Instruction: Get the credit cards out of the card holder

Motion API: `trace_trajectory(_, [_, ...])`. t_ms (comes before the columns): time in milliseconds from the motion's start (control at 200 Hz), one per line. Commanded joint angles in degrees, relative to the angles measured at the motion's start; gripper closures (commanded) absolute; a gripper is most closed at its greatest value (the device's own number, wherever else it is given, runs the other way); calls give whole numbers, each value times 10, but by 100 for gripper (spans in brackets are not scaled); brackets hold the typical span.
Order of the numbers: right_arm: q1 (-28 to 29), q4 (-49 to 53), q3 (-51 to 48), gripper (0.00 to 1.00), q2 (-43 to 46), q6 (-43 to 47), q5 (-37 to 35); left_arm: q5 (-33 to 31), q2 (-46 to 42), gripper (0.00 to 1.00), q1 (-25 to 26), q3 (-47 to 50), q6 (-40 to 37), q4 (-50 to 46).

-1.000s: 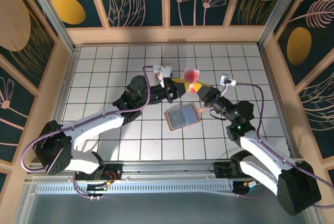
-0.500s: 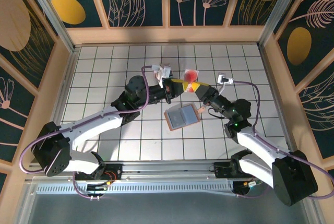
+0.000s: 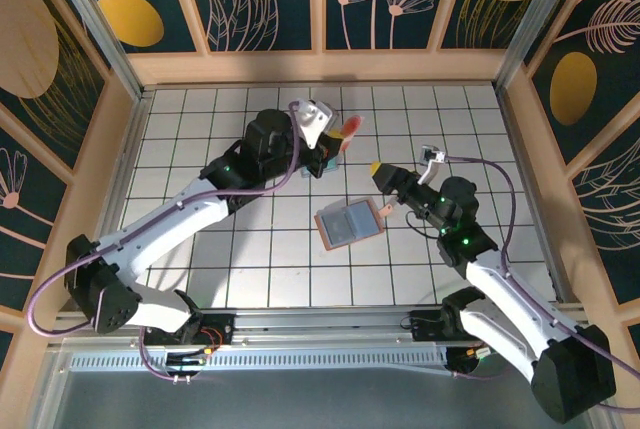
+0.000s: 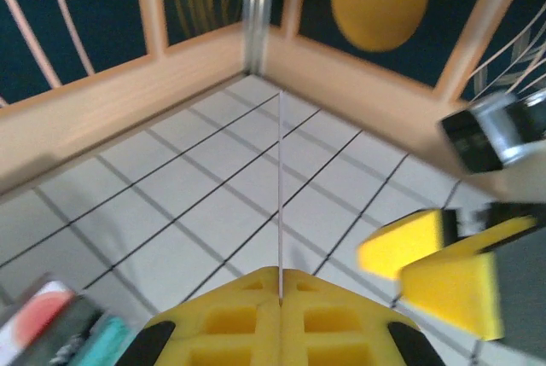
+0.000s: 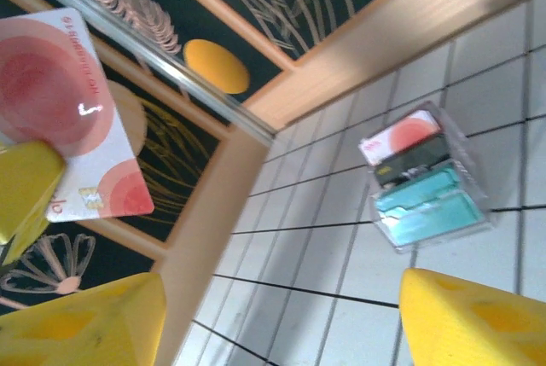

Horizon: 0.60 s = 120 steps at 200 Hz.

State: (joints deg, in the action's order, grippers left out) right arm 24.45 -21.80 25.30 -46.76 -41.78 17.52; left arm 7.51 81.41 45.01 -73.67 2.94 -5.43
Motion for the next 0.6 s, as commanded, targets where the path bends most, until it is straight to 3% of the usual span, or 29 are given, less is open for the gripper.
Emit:
trace_trajectory(0, [0,89,30,22,14,40,-55,-16,42,100,-20,-36,-110,-114])
trace_trajectory(380, [0,177,61,19,15,57,-113,4,198,100,-101,-163,-234,-226])
trace_trajectory(596, [0,194,63,18,12,54,-135,-27,261,100,-127,-200,-298,-235])
